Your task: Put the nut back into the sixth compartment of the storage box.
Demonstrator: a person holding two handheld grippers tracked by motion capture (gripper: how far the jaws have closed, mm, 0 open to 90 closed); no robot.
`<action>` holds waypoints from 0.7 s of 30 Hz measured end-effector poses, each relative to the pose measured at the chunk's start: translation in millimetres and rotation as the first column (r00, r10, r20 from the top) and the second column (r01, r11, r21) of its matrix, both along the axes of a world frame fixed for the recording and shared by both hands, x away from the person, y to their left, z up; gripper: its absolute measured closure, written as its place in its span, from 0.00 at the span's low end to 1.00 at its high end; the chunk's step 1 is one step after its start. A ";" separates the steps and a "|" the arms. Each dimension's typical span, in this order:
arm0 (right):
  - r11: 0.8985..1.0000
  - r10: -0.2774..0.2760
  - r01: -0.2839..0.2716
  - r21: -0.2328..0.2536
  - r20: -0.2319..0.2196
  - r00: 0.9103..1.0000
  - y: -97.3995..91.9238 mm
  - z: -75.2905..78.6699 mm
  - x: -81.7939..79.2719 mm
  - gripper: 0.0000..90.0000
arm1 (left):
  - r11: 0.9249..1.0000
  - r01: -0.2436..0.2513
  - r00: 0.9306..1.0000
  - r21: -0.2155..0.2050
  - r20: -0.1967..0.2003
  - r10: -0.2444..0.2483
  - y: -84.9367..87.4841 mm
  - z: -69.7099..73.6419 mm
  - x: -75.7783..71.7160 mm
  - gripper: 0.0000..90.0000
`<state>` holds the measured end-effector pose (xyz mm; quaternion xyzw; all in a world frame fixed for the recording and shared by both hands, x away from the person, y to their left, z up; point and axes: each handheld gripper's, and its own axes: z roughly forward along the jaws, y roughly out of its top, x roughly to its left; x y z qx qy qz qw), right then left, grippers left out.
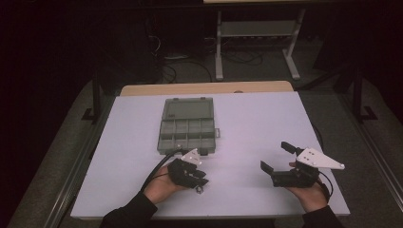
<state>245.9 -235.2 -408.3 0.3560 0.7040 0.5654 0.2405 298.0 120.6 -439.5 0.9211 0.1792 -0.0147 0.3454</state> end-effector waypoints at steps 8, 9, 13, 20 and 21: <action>1.000 -0.001 0.001 0.003 -0.002 1.000 0.3 0.2 -0.3 0.00 | 1.000 -0.008 1.000 -0.003 -0.010 0.008 0.4 -0.3 0.1 0.77; 1.000 -0.001 0.001 0.002 -0.002 1.000 0.2 0.3 -0.3 0.00 | 1.000 -0.010 1.000 -0.003 -0.011 0.010 0.5 -0.3 0.1 0.77; 1.000 -0.001 0.001 0.003 -0.001 1.000 0.1 0.2 -0.1 0.00 | 1.000 -0.015 1.000 -0.002 -0.015 0.015 0.5 0.5 0.5 0.78; 1.000 -0.001 0.001 0.003 0.000 1.000 -0.1 0.2 -0.2 0.00 | 1.000 -0.018 1.000 -0.015 -0.023 0.018 1.7 -0.1 2.0 0.78; 1.000 0.000 0.000 0.002 0.000 1.000 -0.2 0.1 -0.1 0.00 | 1.000 -0.016 1.000 -0.014 -0.022 0.016 2.2 0.0 2.2 0.78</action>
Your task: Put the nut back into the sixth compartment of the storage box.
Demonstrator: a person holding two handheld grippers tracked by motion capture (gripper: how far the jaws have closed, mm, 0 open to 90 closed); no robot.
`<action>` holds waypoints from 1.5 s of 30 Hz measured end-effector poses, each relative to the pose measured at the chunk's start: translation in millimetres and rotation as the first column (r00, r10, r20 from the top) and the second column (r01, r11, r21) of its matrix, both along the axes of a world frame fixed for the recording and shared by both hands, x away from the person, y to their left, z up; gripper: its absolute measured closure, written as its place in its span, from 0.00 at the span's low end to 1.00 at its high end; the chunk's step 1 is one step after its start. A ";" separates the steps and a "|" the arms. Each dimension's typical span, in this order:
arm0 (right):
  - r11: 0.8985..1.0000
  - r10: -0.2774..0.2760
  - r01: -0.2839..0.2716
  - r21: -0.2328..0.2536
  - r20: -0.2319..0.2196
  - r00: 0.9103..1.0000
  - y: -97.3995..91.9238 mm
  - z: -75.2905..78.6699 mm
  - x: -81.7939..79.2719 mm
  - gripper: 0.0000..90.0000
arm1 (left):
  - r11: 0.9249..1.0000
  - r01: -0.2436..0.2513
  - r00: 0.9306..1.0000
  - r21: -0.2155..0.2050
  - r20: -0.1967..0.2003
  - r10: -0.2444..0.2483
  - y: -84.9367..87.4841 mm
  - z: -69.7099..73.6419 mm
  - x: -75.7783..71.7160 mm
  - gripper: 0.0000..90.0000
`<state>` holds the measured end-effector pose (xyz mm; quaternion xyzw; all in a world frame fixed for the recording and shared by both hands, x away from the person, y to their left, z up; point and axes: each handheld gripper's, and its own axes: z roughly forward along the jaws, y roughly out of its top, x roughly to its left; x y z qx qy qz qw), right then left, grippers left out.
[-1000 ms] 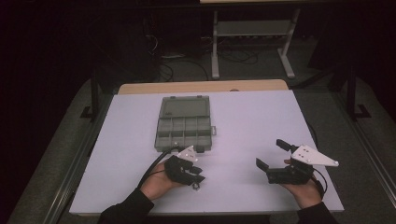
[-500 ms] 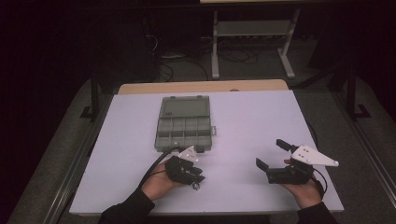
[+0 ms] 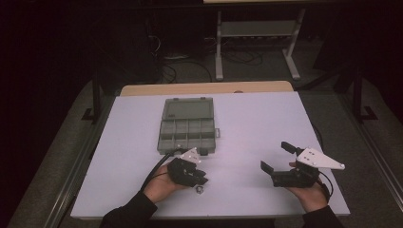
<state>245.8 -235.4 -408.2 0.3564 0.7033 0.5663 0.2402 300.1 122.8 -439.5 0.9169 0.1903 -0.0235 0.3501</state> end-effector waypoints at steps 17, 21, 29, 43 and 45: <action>1.000 0.000 0.000 0.002 -0.001 1.000 0.2 -0.1 0.2 0.00 | 0.999 0.005 0.999 0.036 0.036 -0.006 4.7 0.9 0.2 0.77; 1.000 -0.001 0.001 0.004 -0.002 1.000 0.2 0.0 0.2 0.00 | 0.999 0.008 0.999 0.039 0.040 -0.010 4.6 1.2 0.4 0.78; 1.000 -0.001 0.001 0.004 0.000 1.000 -0.4 0.0 0.2 0.00 | 0.999 0.001 0.999 0.038 0.032 -0.002 4.3 2.0 1.7 0.79; 1.000 0.000 0.000 0.004 -0.001 1.000 -0.3 -0.2 0.4 0.00 | 1.000 -0.013 0.999 -0.010 0.031 0.014 11.3 17.5 3.4 0.78; 1.000 -0.001 0.001 0.004 -0.001 1.000 -0.3 -0.3 0.5 0.00 | 1.000 -0.019 0.999 -0.024 0.031 0.020 12.9 21.9 3.3 0.78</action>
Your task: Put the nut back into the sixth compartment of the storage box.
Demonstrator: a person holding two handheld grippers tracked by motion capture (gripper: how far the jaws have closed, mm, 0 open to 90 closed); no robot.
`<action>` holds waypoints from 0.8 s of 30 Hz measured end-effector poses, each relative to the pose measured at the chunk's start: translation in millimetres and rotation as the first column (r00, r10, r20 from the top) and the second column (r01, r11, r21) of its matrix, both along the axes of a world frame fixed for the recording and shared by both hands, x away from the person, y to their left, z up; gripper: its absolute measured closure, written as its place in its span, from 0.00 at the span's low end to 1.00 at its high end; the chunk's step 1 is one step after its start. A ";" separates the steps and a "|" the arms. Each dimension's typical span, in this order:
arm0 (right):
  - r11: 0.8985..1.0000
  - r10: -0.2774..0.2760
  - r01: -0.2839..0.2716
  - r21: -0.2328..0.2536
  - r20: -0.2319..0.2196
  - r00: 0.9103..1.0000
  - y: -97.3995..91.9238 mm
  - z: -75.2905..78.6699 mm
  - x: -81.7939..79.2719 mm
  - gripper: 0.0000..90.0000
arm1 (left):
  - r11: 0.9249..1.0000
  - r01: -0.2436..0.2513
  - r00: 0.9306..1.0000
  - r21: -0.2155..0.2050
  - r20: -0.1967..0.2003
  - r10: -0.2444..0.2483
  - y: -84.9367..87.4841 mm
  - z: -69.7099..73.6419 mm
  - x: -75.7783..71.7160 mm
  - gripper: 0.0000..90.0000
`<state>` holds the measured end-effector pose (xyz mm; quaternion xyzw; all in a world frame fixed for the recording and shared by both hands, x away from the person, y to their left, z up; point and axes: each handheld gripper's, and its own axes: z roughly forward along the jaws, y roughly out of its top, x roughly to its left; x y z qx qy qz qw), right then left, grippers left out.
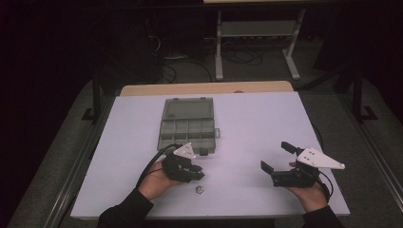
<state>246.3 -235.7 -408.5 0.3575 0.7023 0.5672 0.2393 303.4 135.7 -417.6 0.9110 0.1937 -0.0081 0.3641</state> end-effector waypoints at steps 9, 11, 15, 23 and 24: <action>1.000 0.001 -0.001 0.000 0.001 1.000 0.0 0.1 0.0 0.00 | 1.000 -0.005 1.000 -0.027 0.012 0.005 6.7 13.2 1.5 0.79; 1.000 0.001 -0.001 0.000 0.001 1.000 0.2 0.0 0.1 0.00 | 0.999 -0.010 1.000 -0.035 0.012 0.011 8.2 16.2 2.1 0.78; 1.000 0.002 -0.002 -0.002 0.003 1.000 0.3 -0.4 0.3 0.00 | 0.999 -0.016 1.000 -0.040 0.022 0.017 11.6 21.6 4.3 0.79; 1.000 0.005 -0.005 -0.004 0.004 1.000 0.8 -0.3 0.6 0.00 | 0.998 -0.033 0.998 -0.050 0.044 0.036 19.3 31.5 10.5 0.79; 1.000 0.004 -0.004 -0.004 0.003 1.000 0.9 -0.5 0.7 0.00 | 0.998 -0.036 0.998 -0.053 0.048 0.039 20.8 33.2 11.9 0.79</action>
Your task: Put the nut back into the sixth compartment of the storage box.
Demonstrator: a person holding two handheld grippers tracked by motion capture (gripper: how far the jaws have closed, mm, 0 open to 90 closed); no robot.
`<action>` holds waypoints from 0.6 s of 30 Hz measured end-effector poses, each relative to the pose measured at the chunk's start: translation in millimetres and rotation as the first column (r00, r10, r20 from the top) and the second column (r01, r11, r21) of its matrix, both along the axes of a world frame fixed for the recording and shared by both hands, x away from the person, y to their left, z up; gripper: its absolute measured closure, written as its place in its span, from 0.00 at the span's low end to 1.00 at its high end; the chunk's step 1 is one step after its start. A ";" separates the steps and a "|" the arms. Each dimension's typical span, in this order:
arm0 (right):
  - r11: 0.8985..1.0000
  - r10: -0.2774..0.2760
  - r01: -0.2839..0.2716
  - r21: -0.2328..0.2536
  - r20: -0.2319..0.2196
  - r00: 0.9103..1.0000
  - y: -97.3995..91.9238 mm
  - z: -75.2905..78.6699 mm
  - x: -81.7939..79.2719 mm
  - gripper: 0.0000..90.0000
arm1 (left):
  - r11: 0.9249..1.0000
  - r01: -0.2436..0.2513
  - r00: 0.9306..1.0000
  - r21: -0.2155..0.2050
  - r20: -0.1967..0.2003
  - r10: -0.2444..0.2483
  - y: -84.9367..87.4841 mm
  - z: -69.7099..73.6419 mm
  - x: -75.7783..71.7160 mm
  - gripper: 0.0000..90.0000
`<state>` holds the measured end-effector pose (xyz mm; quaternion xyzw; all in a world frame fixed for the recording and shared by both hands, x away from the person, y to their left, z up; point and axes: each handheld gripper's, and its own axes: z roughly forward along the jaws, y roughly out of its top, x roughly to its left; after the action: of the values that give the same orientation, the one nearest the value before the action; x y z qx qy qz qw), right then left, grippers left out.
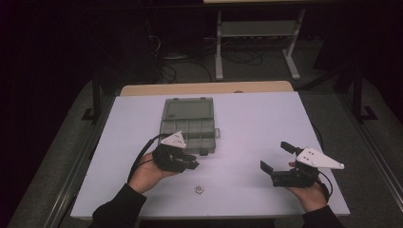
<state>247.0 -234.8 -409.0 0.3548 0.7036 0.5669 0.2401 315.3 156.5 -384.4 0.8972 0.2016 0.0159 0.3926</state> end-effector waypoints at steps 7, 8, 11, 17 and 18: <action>1.000 -0.001 0.001 0.003 0.000 1.000 0.2 -0.1 0.4 0.00 | 0.999 -0.040 0.999 -0.004 0.024 0.040 7.7 8.3 9.5 0.78; 1.000 -0.001 0.001 0.007 -0.005 1.000 0.6 0.0 0.1 0.00 | 0.999 -0.049 0.999 -0.005 0.024 0.049 8.4 9.3 11.2 0.78; 1.000 -0.003 0.003 0.008 -0.008 1.000 0.6 0.0 0.1 0.00 | 0.997 -0.072 0.997 -0.004 0.032 0.072 11.6 11.7 17.4 0.79; 1.000 -0.003 0.003 0.003 0.004 1.000 -0.2 0.2 0.4 0.00 | 0.990 -0.140 0.989 -0.009 0.043 0.141 21.6 16.2 31.9 0.79; 1.000 -0.004 0.004 0.008 0.002 1.000 0.0 0.3 0.2 0.00 | 0.990 -0.142 0.988 -0.001 0.052 0.142 23.6 16.8 35.2 0.79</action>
<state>247.1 -234.8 -408.7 0.3565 0.7005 0.5695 0.2406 350.5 180.2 -367.6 0.8803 0.2549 0.0674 0.3943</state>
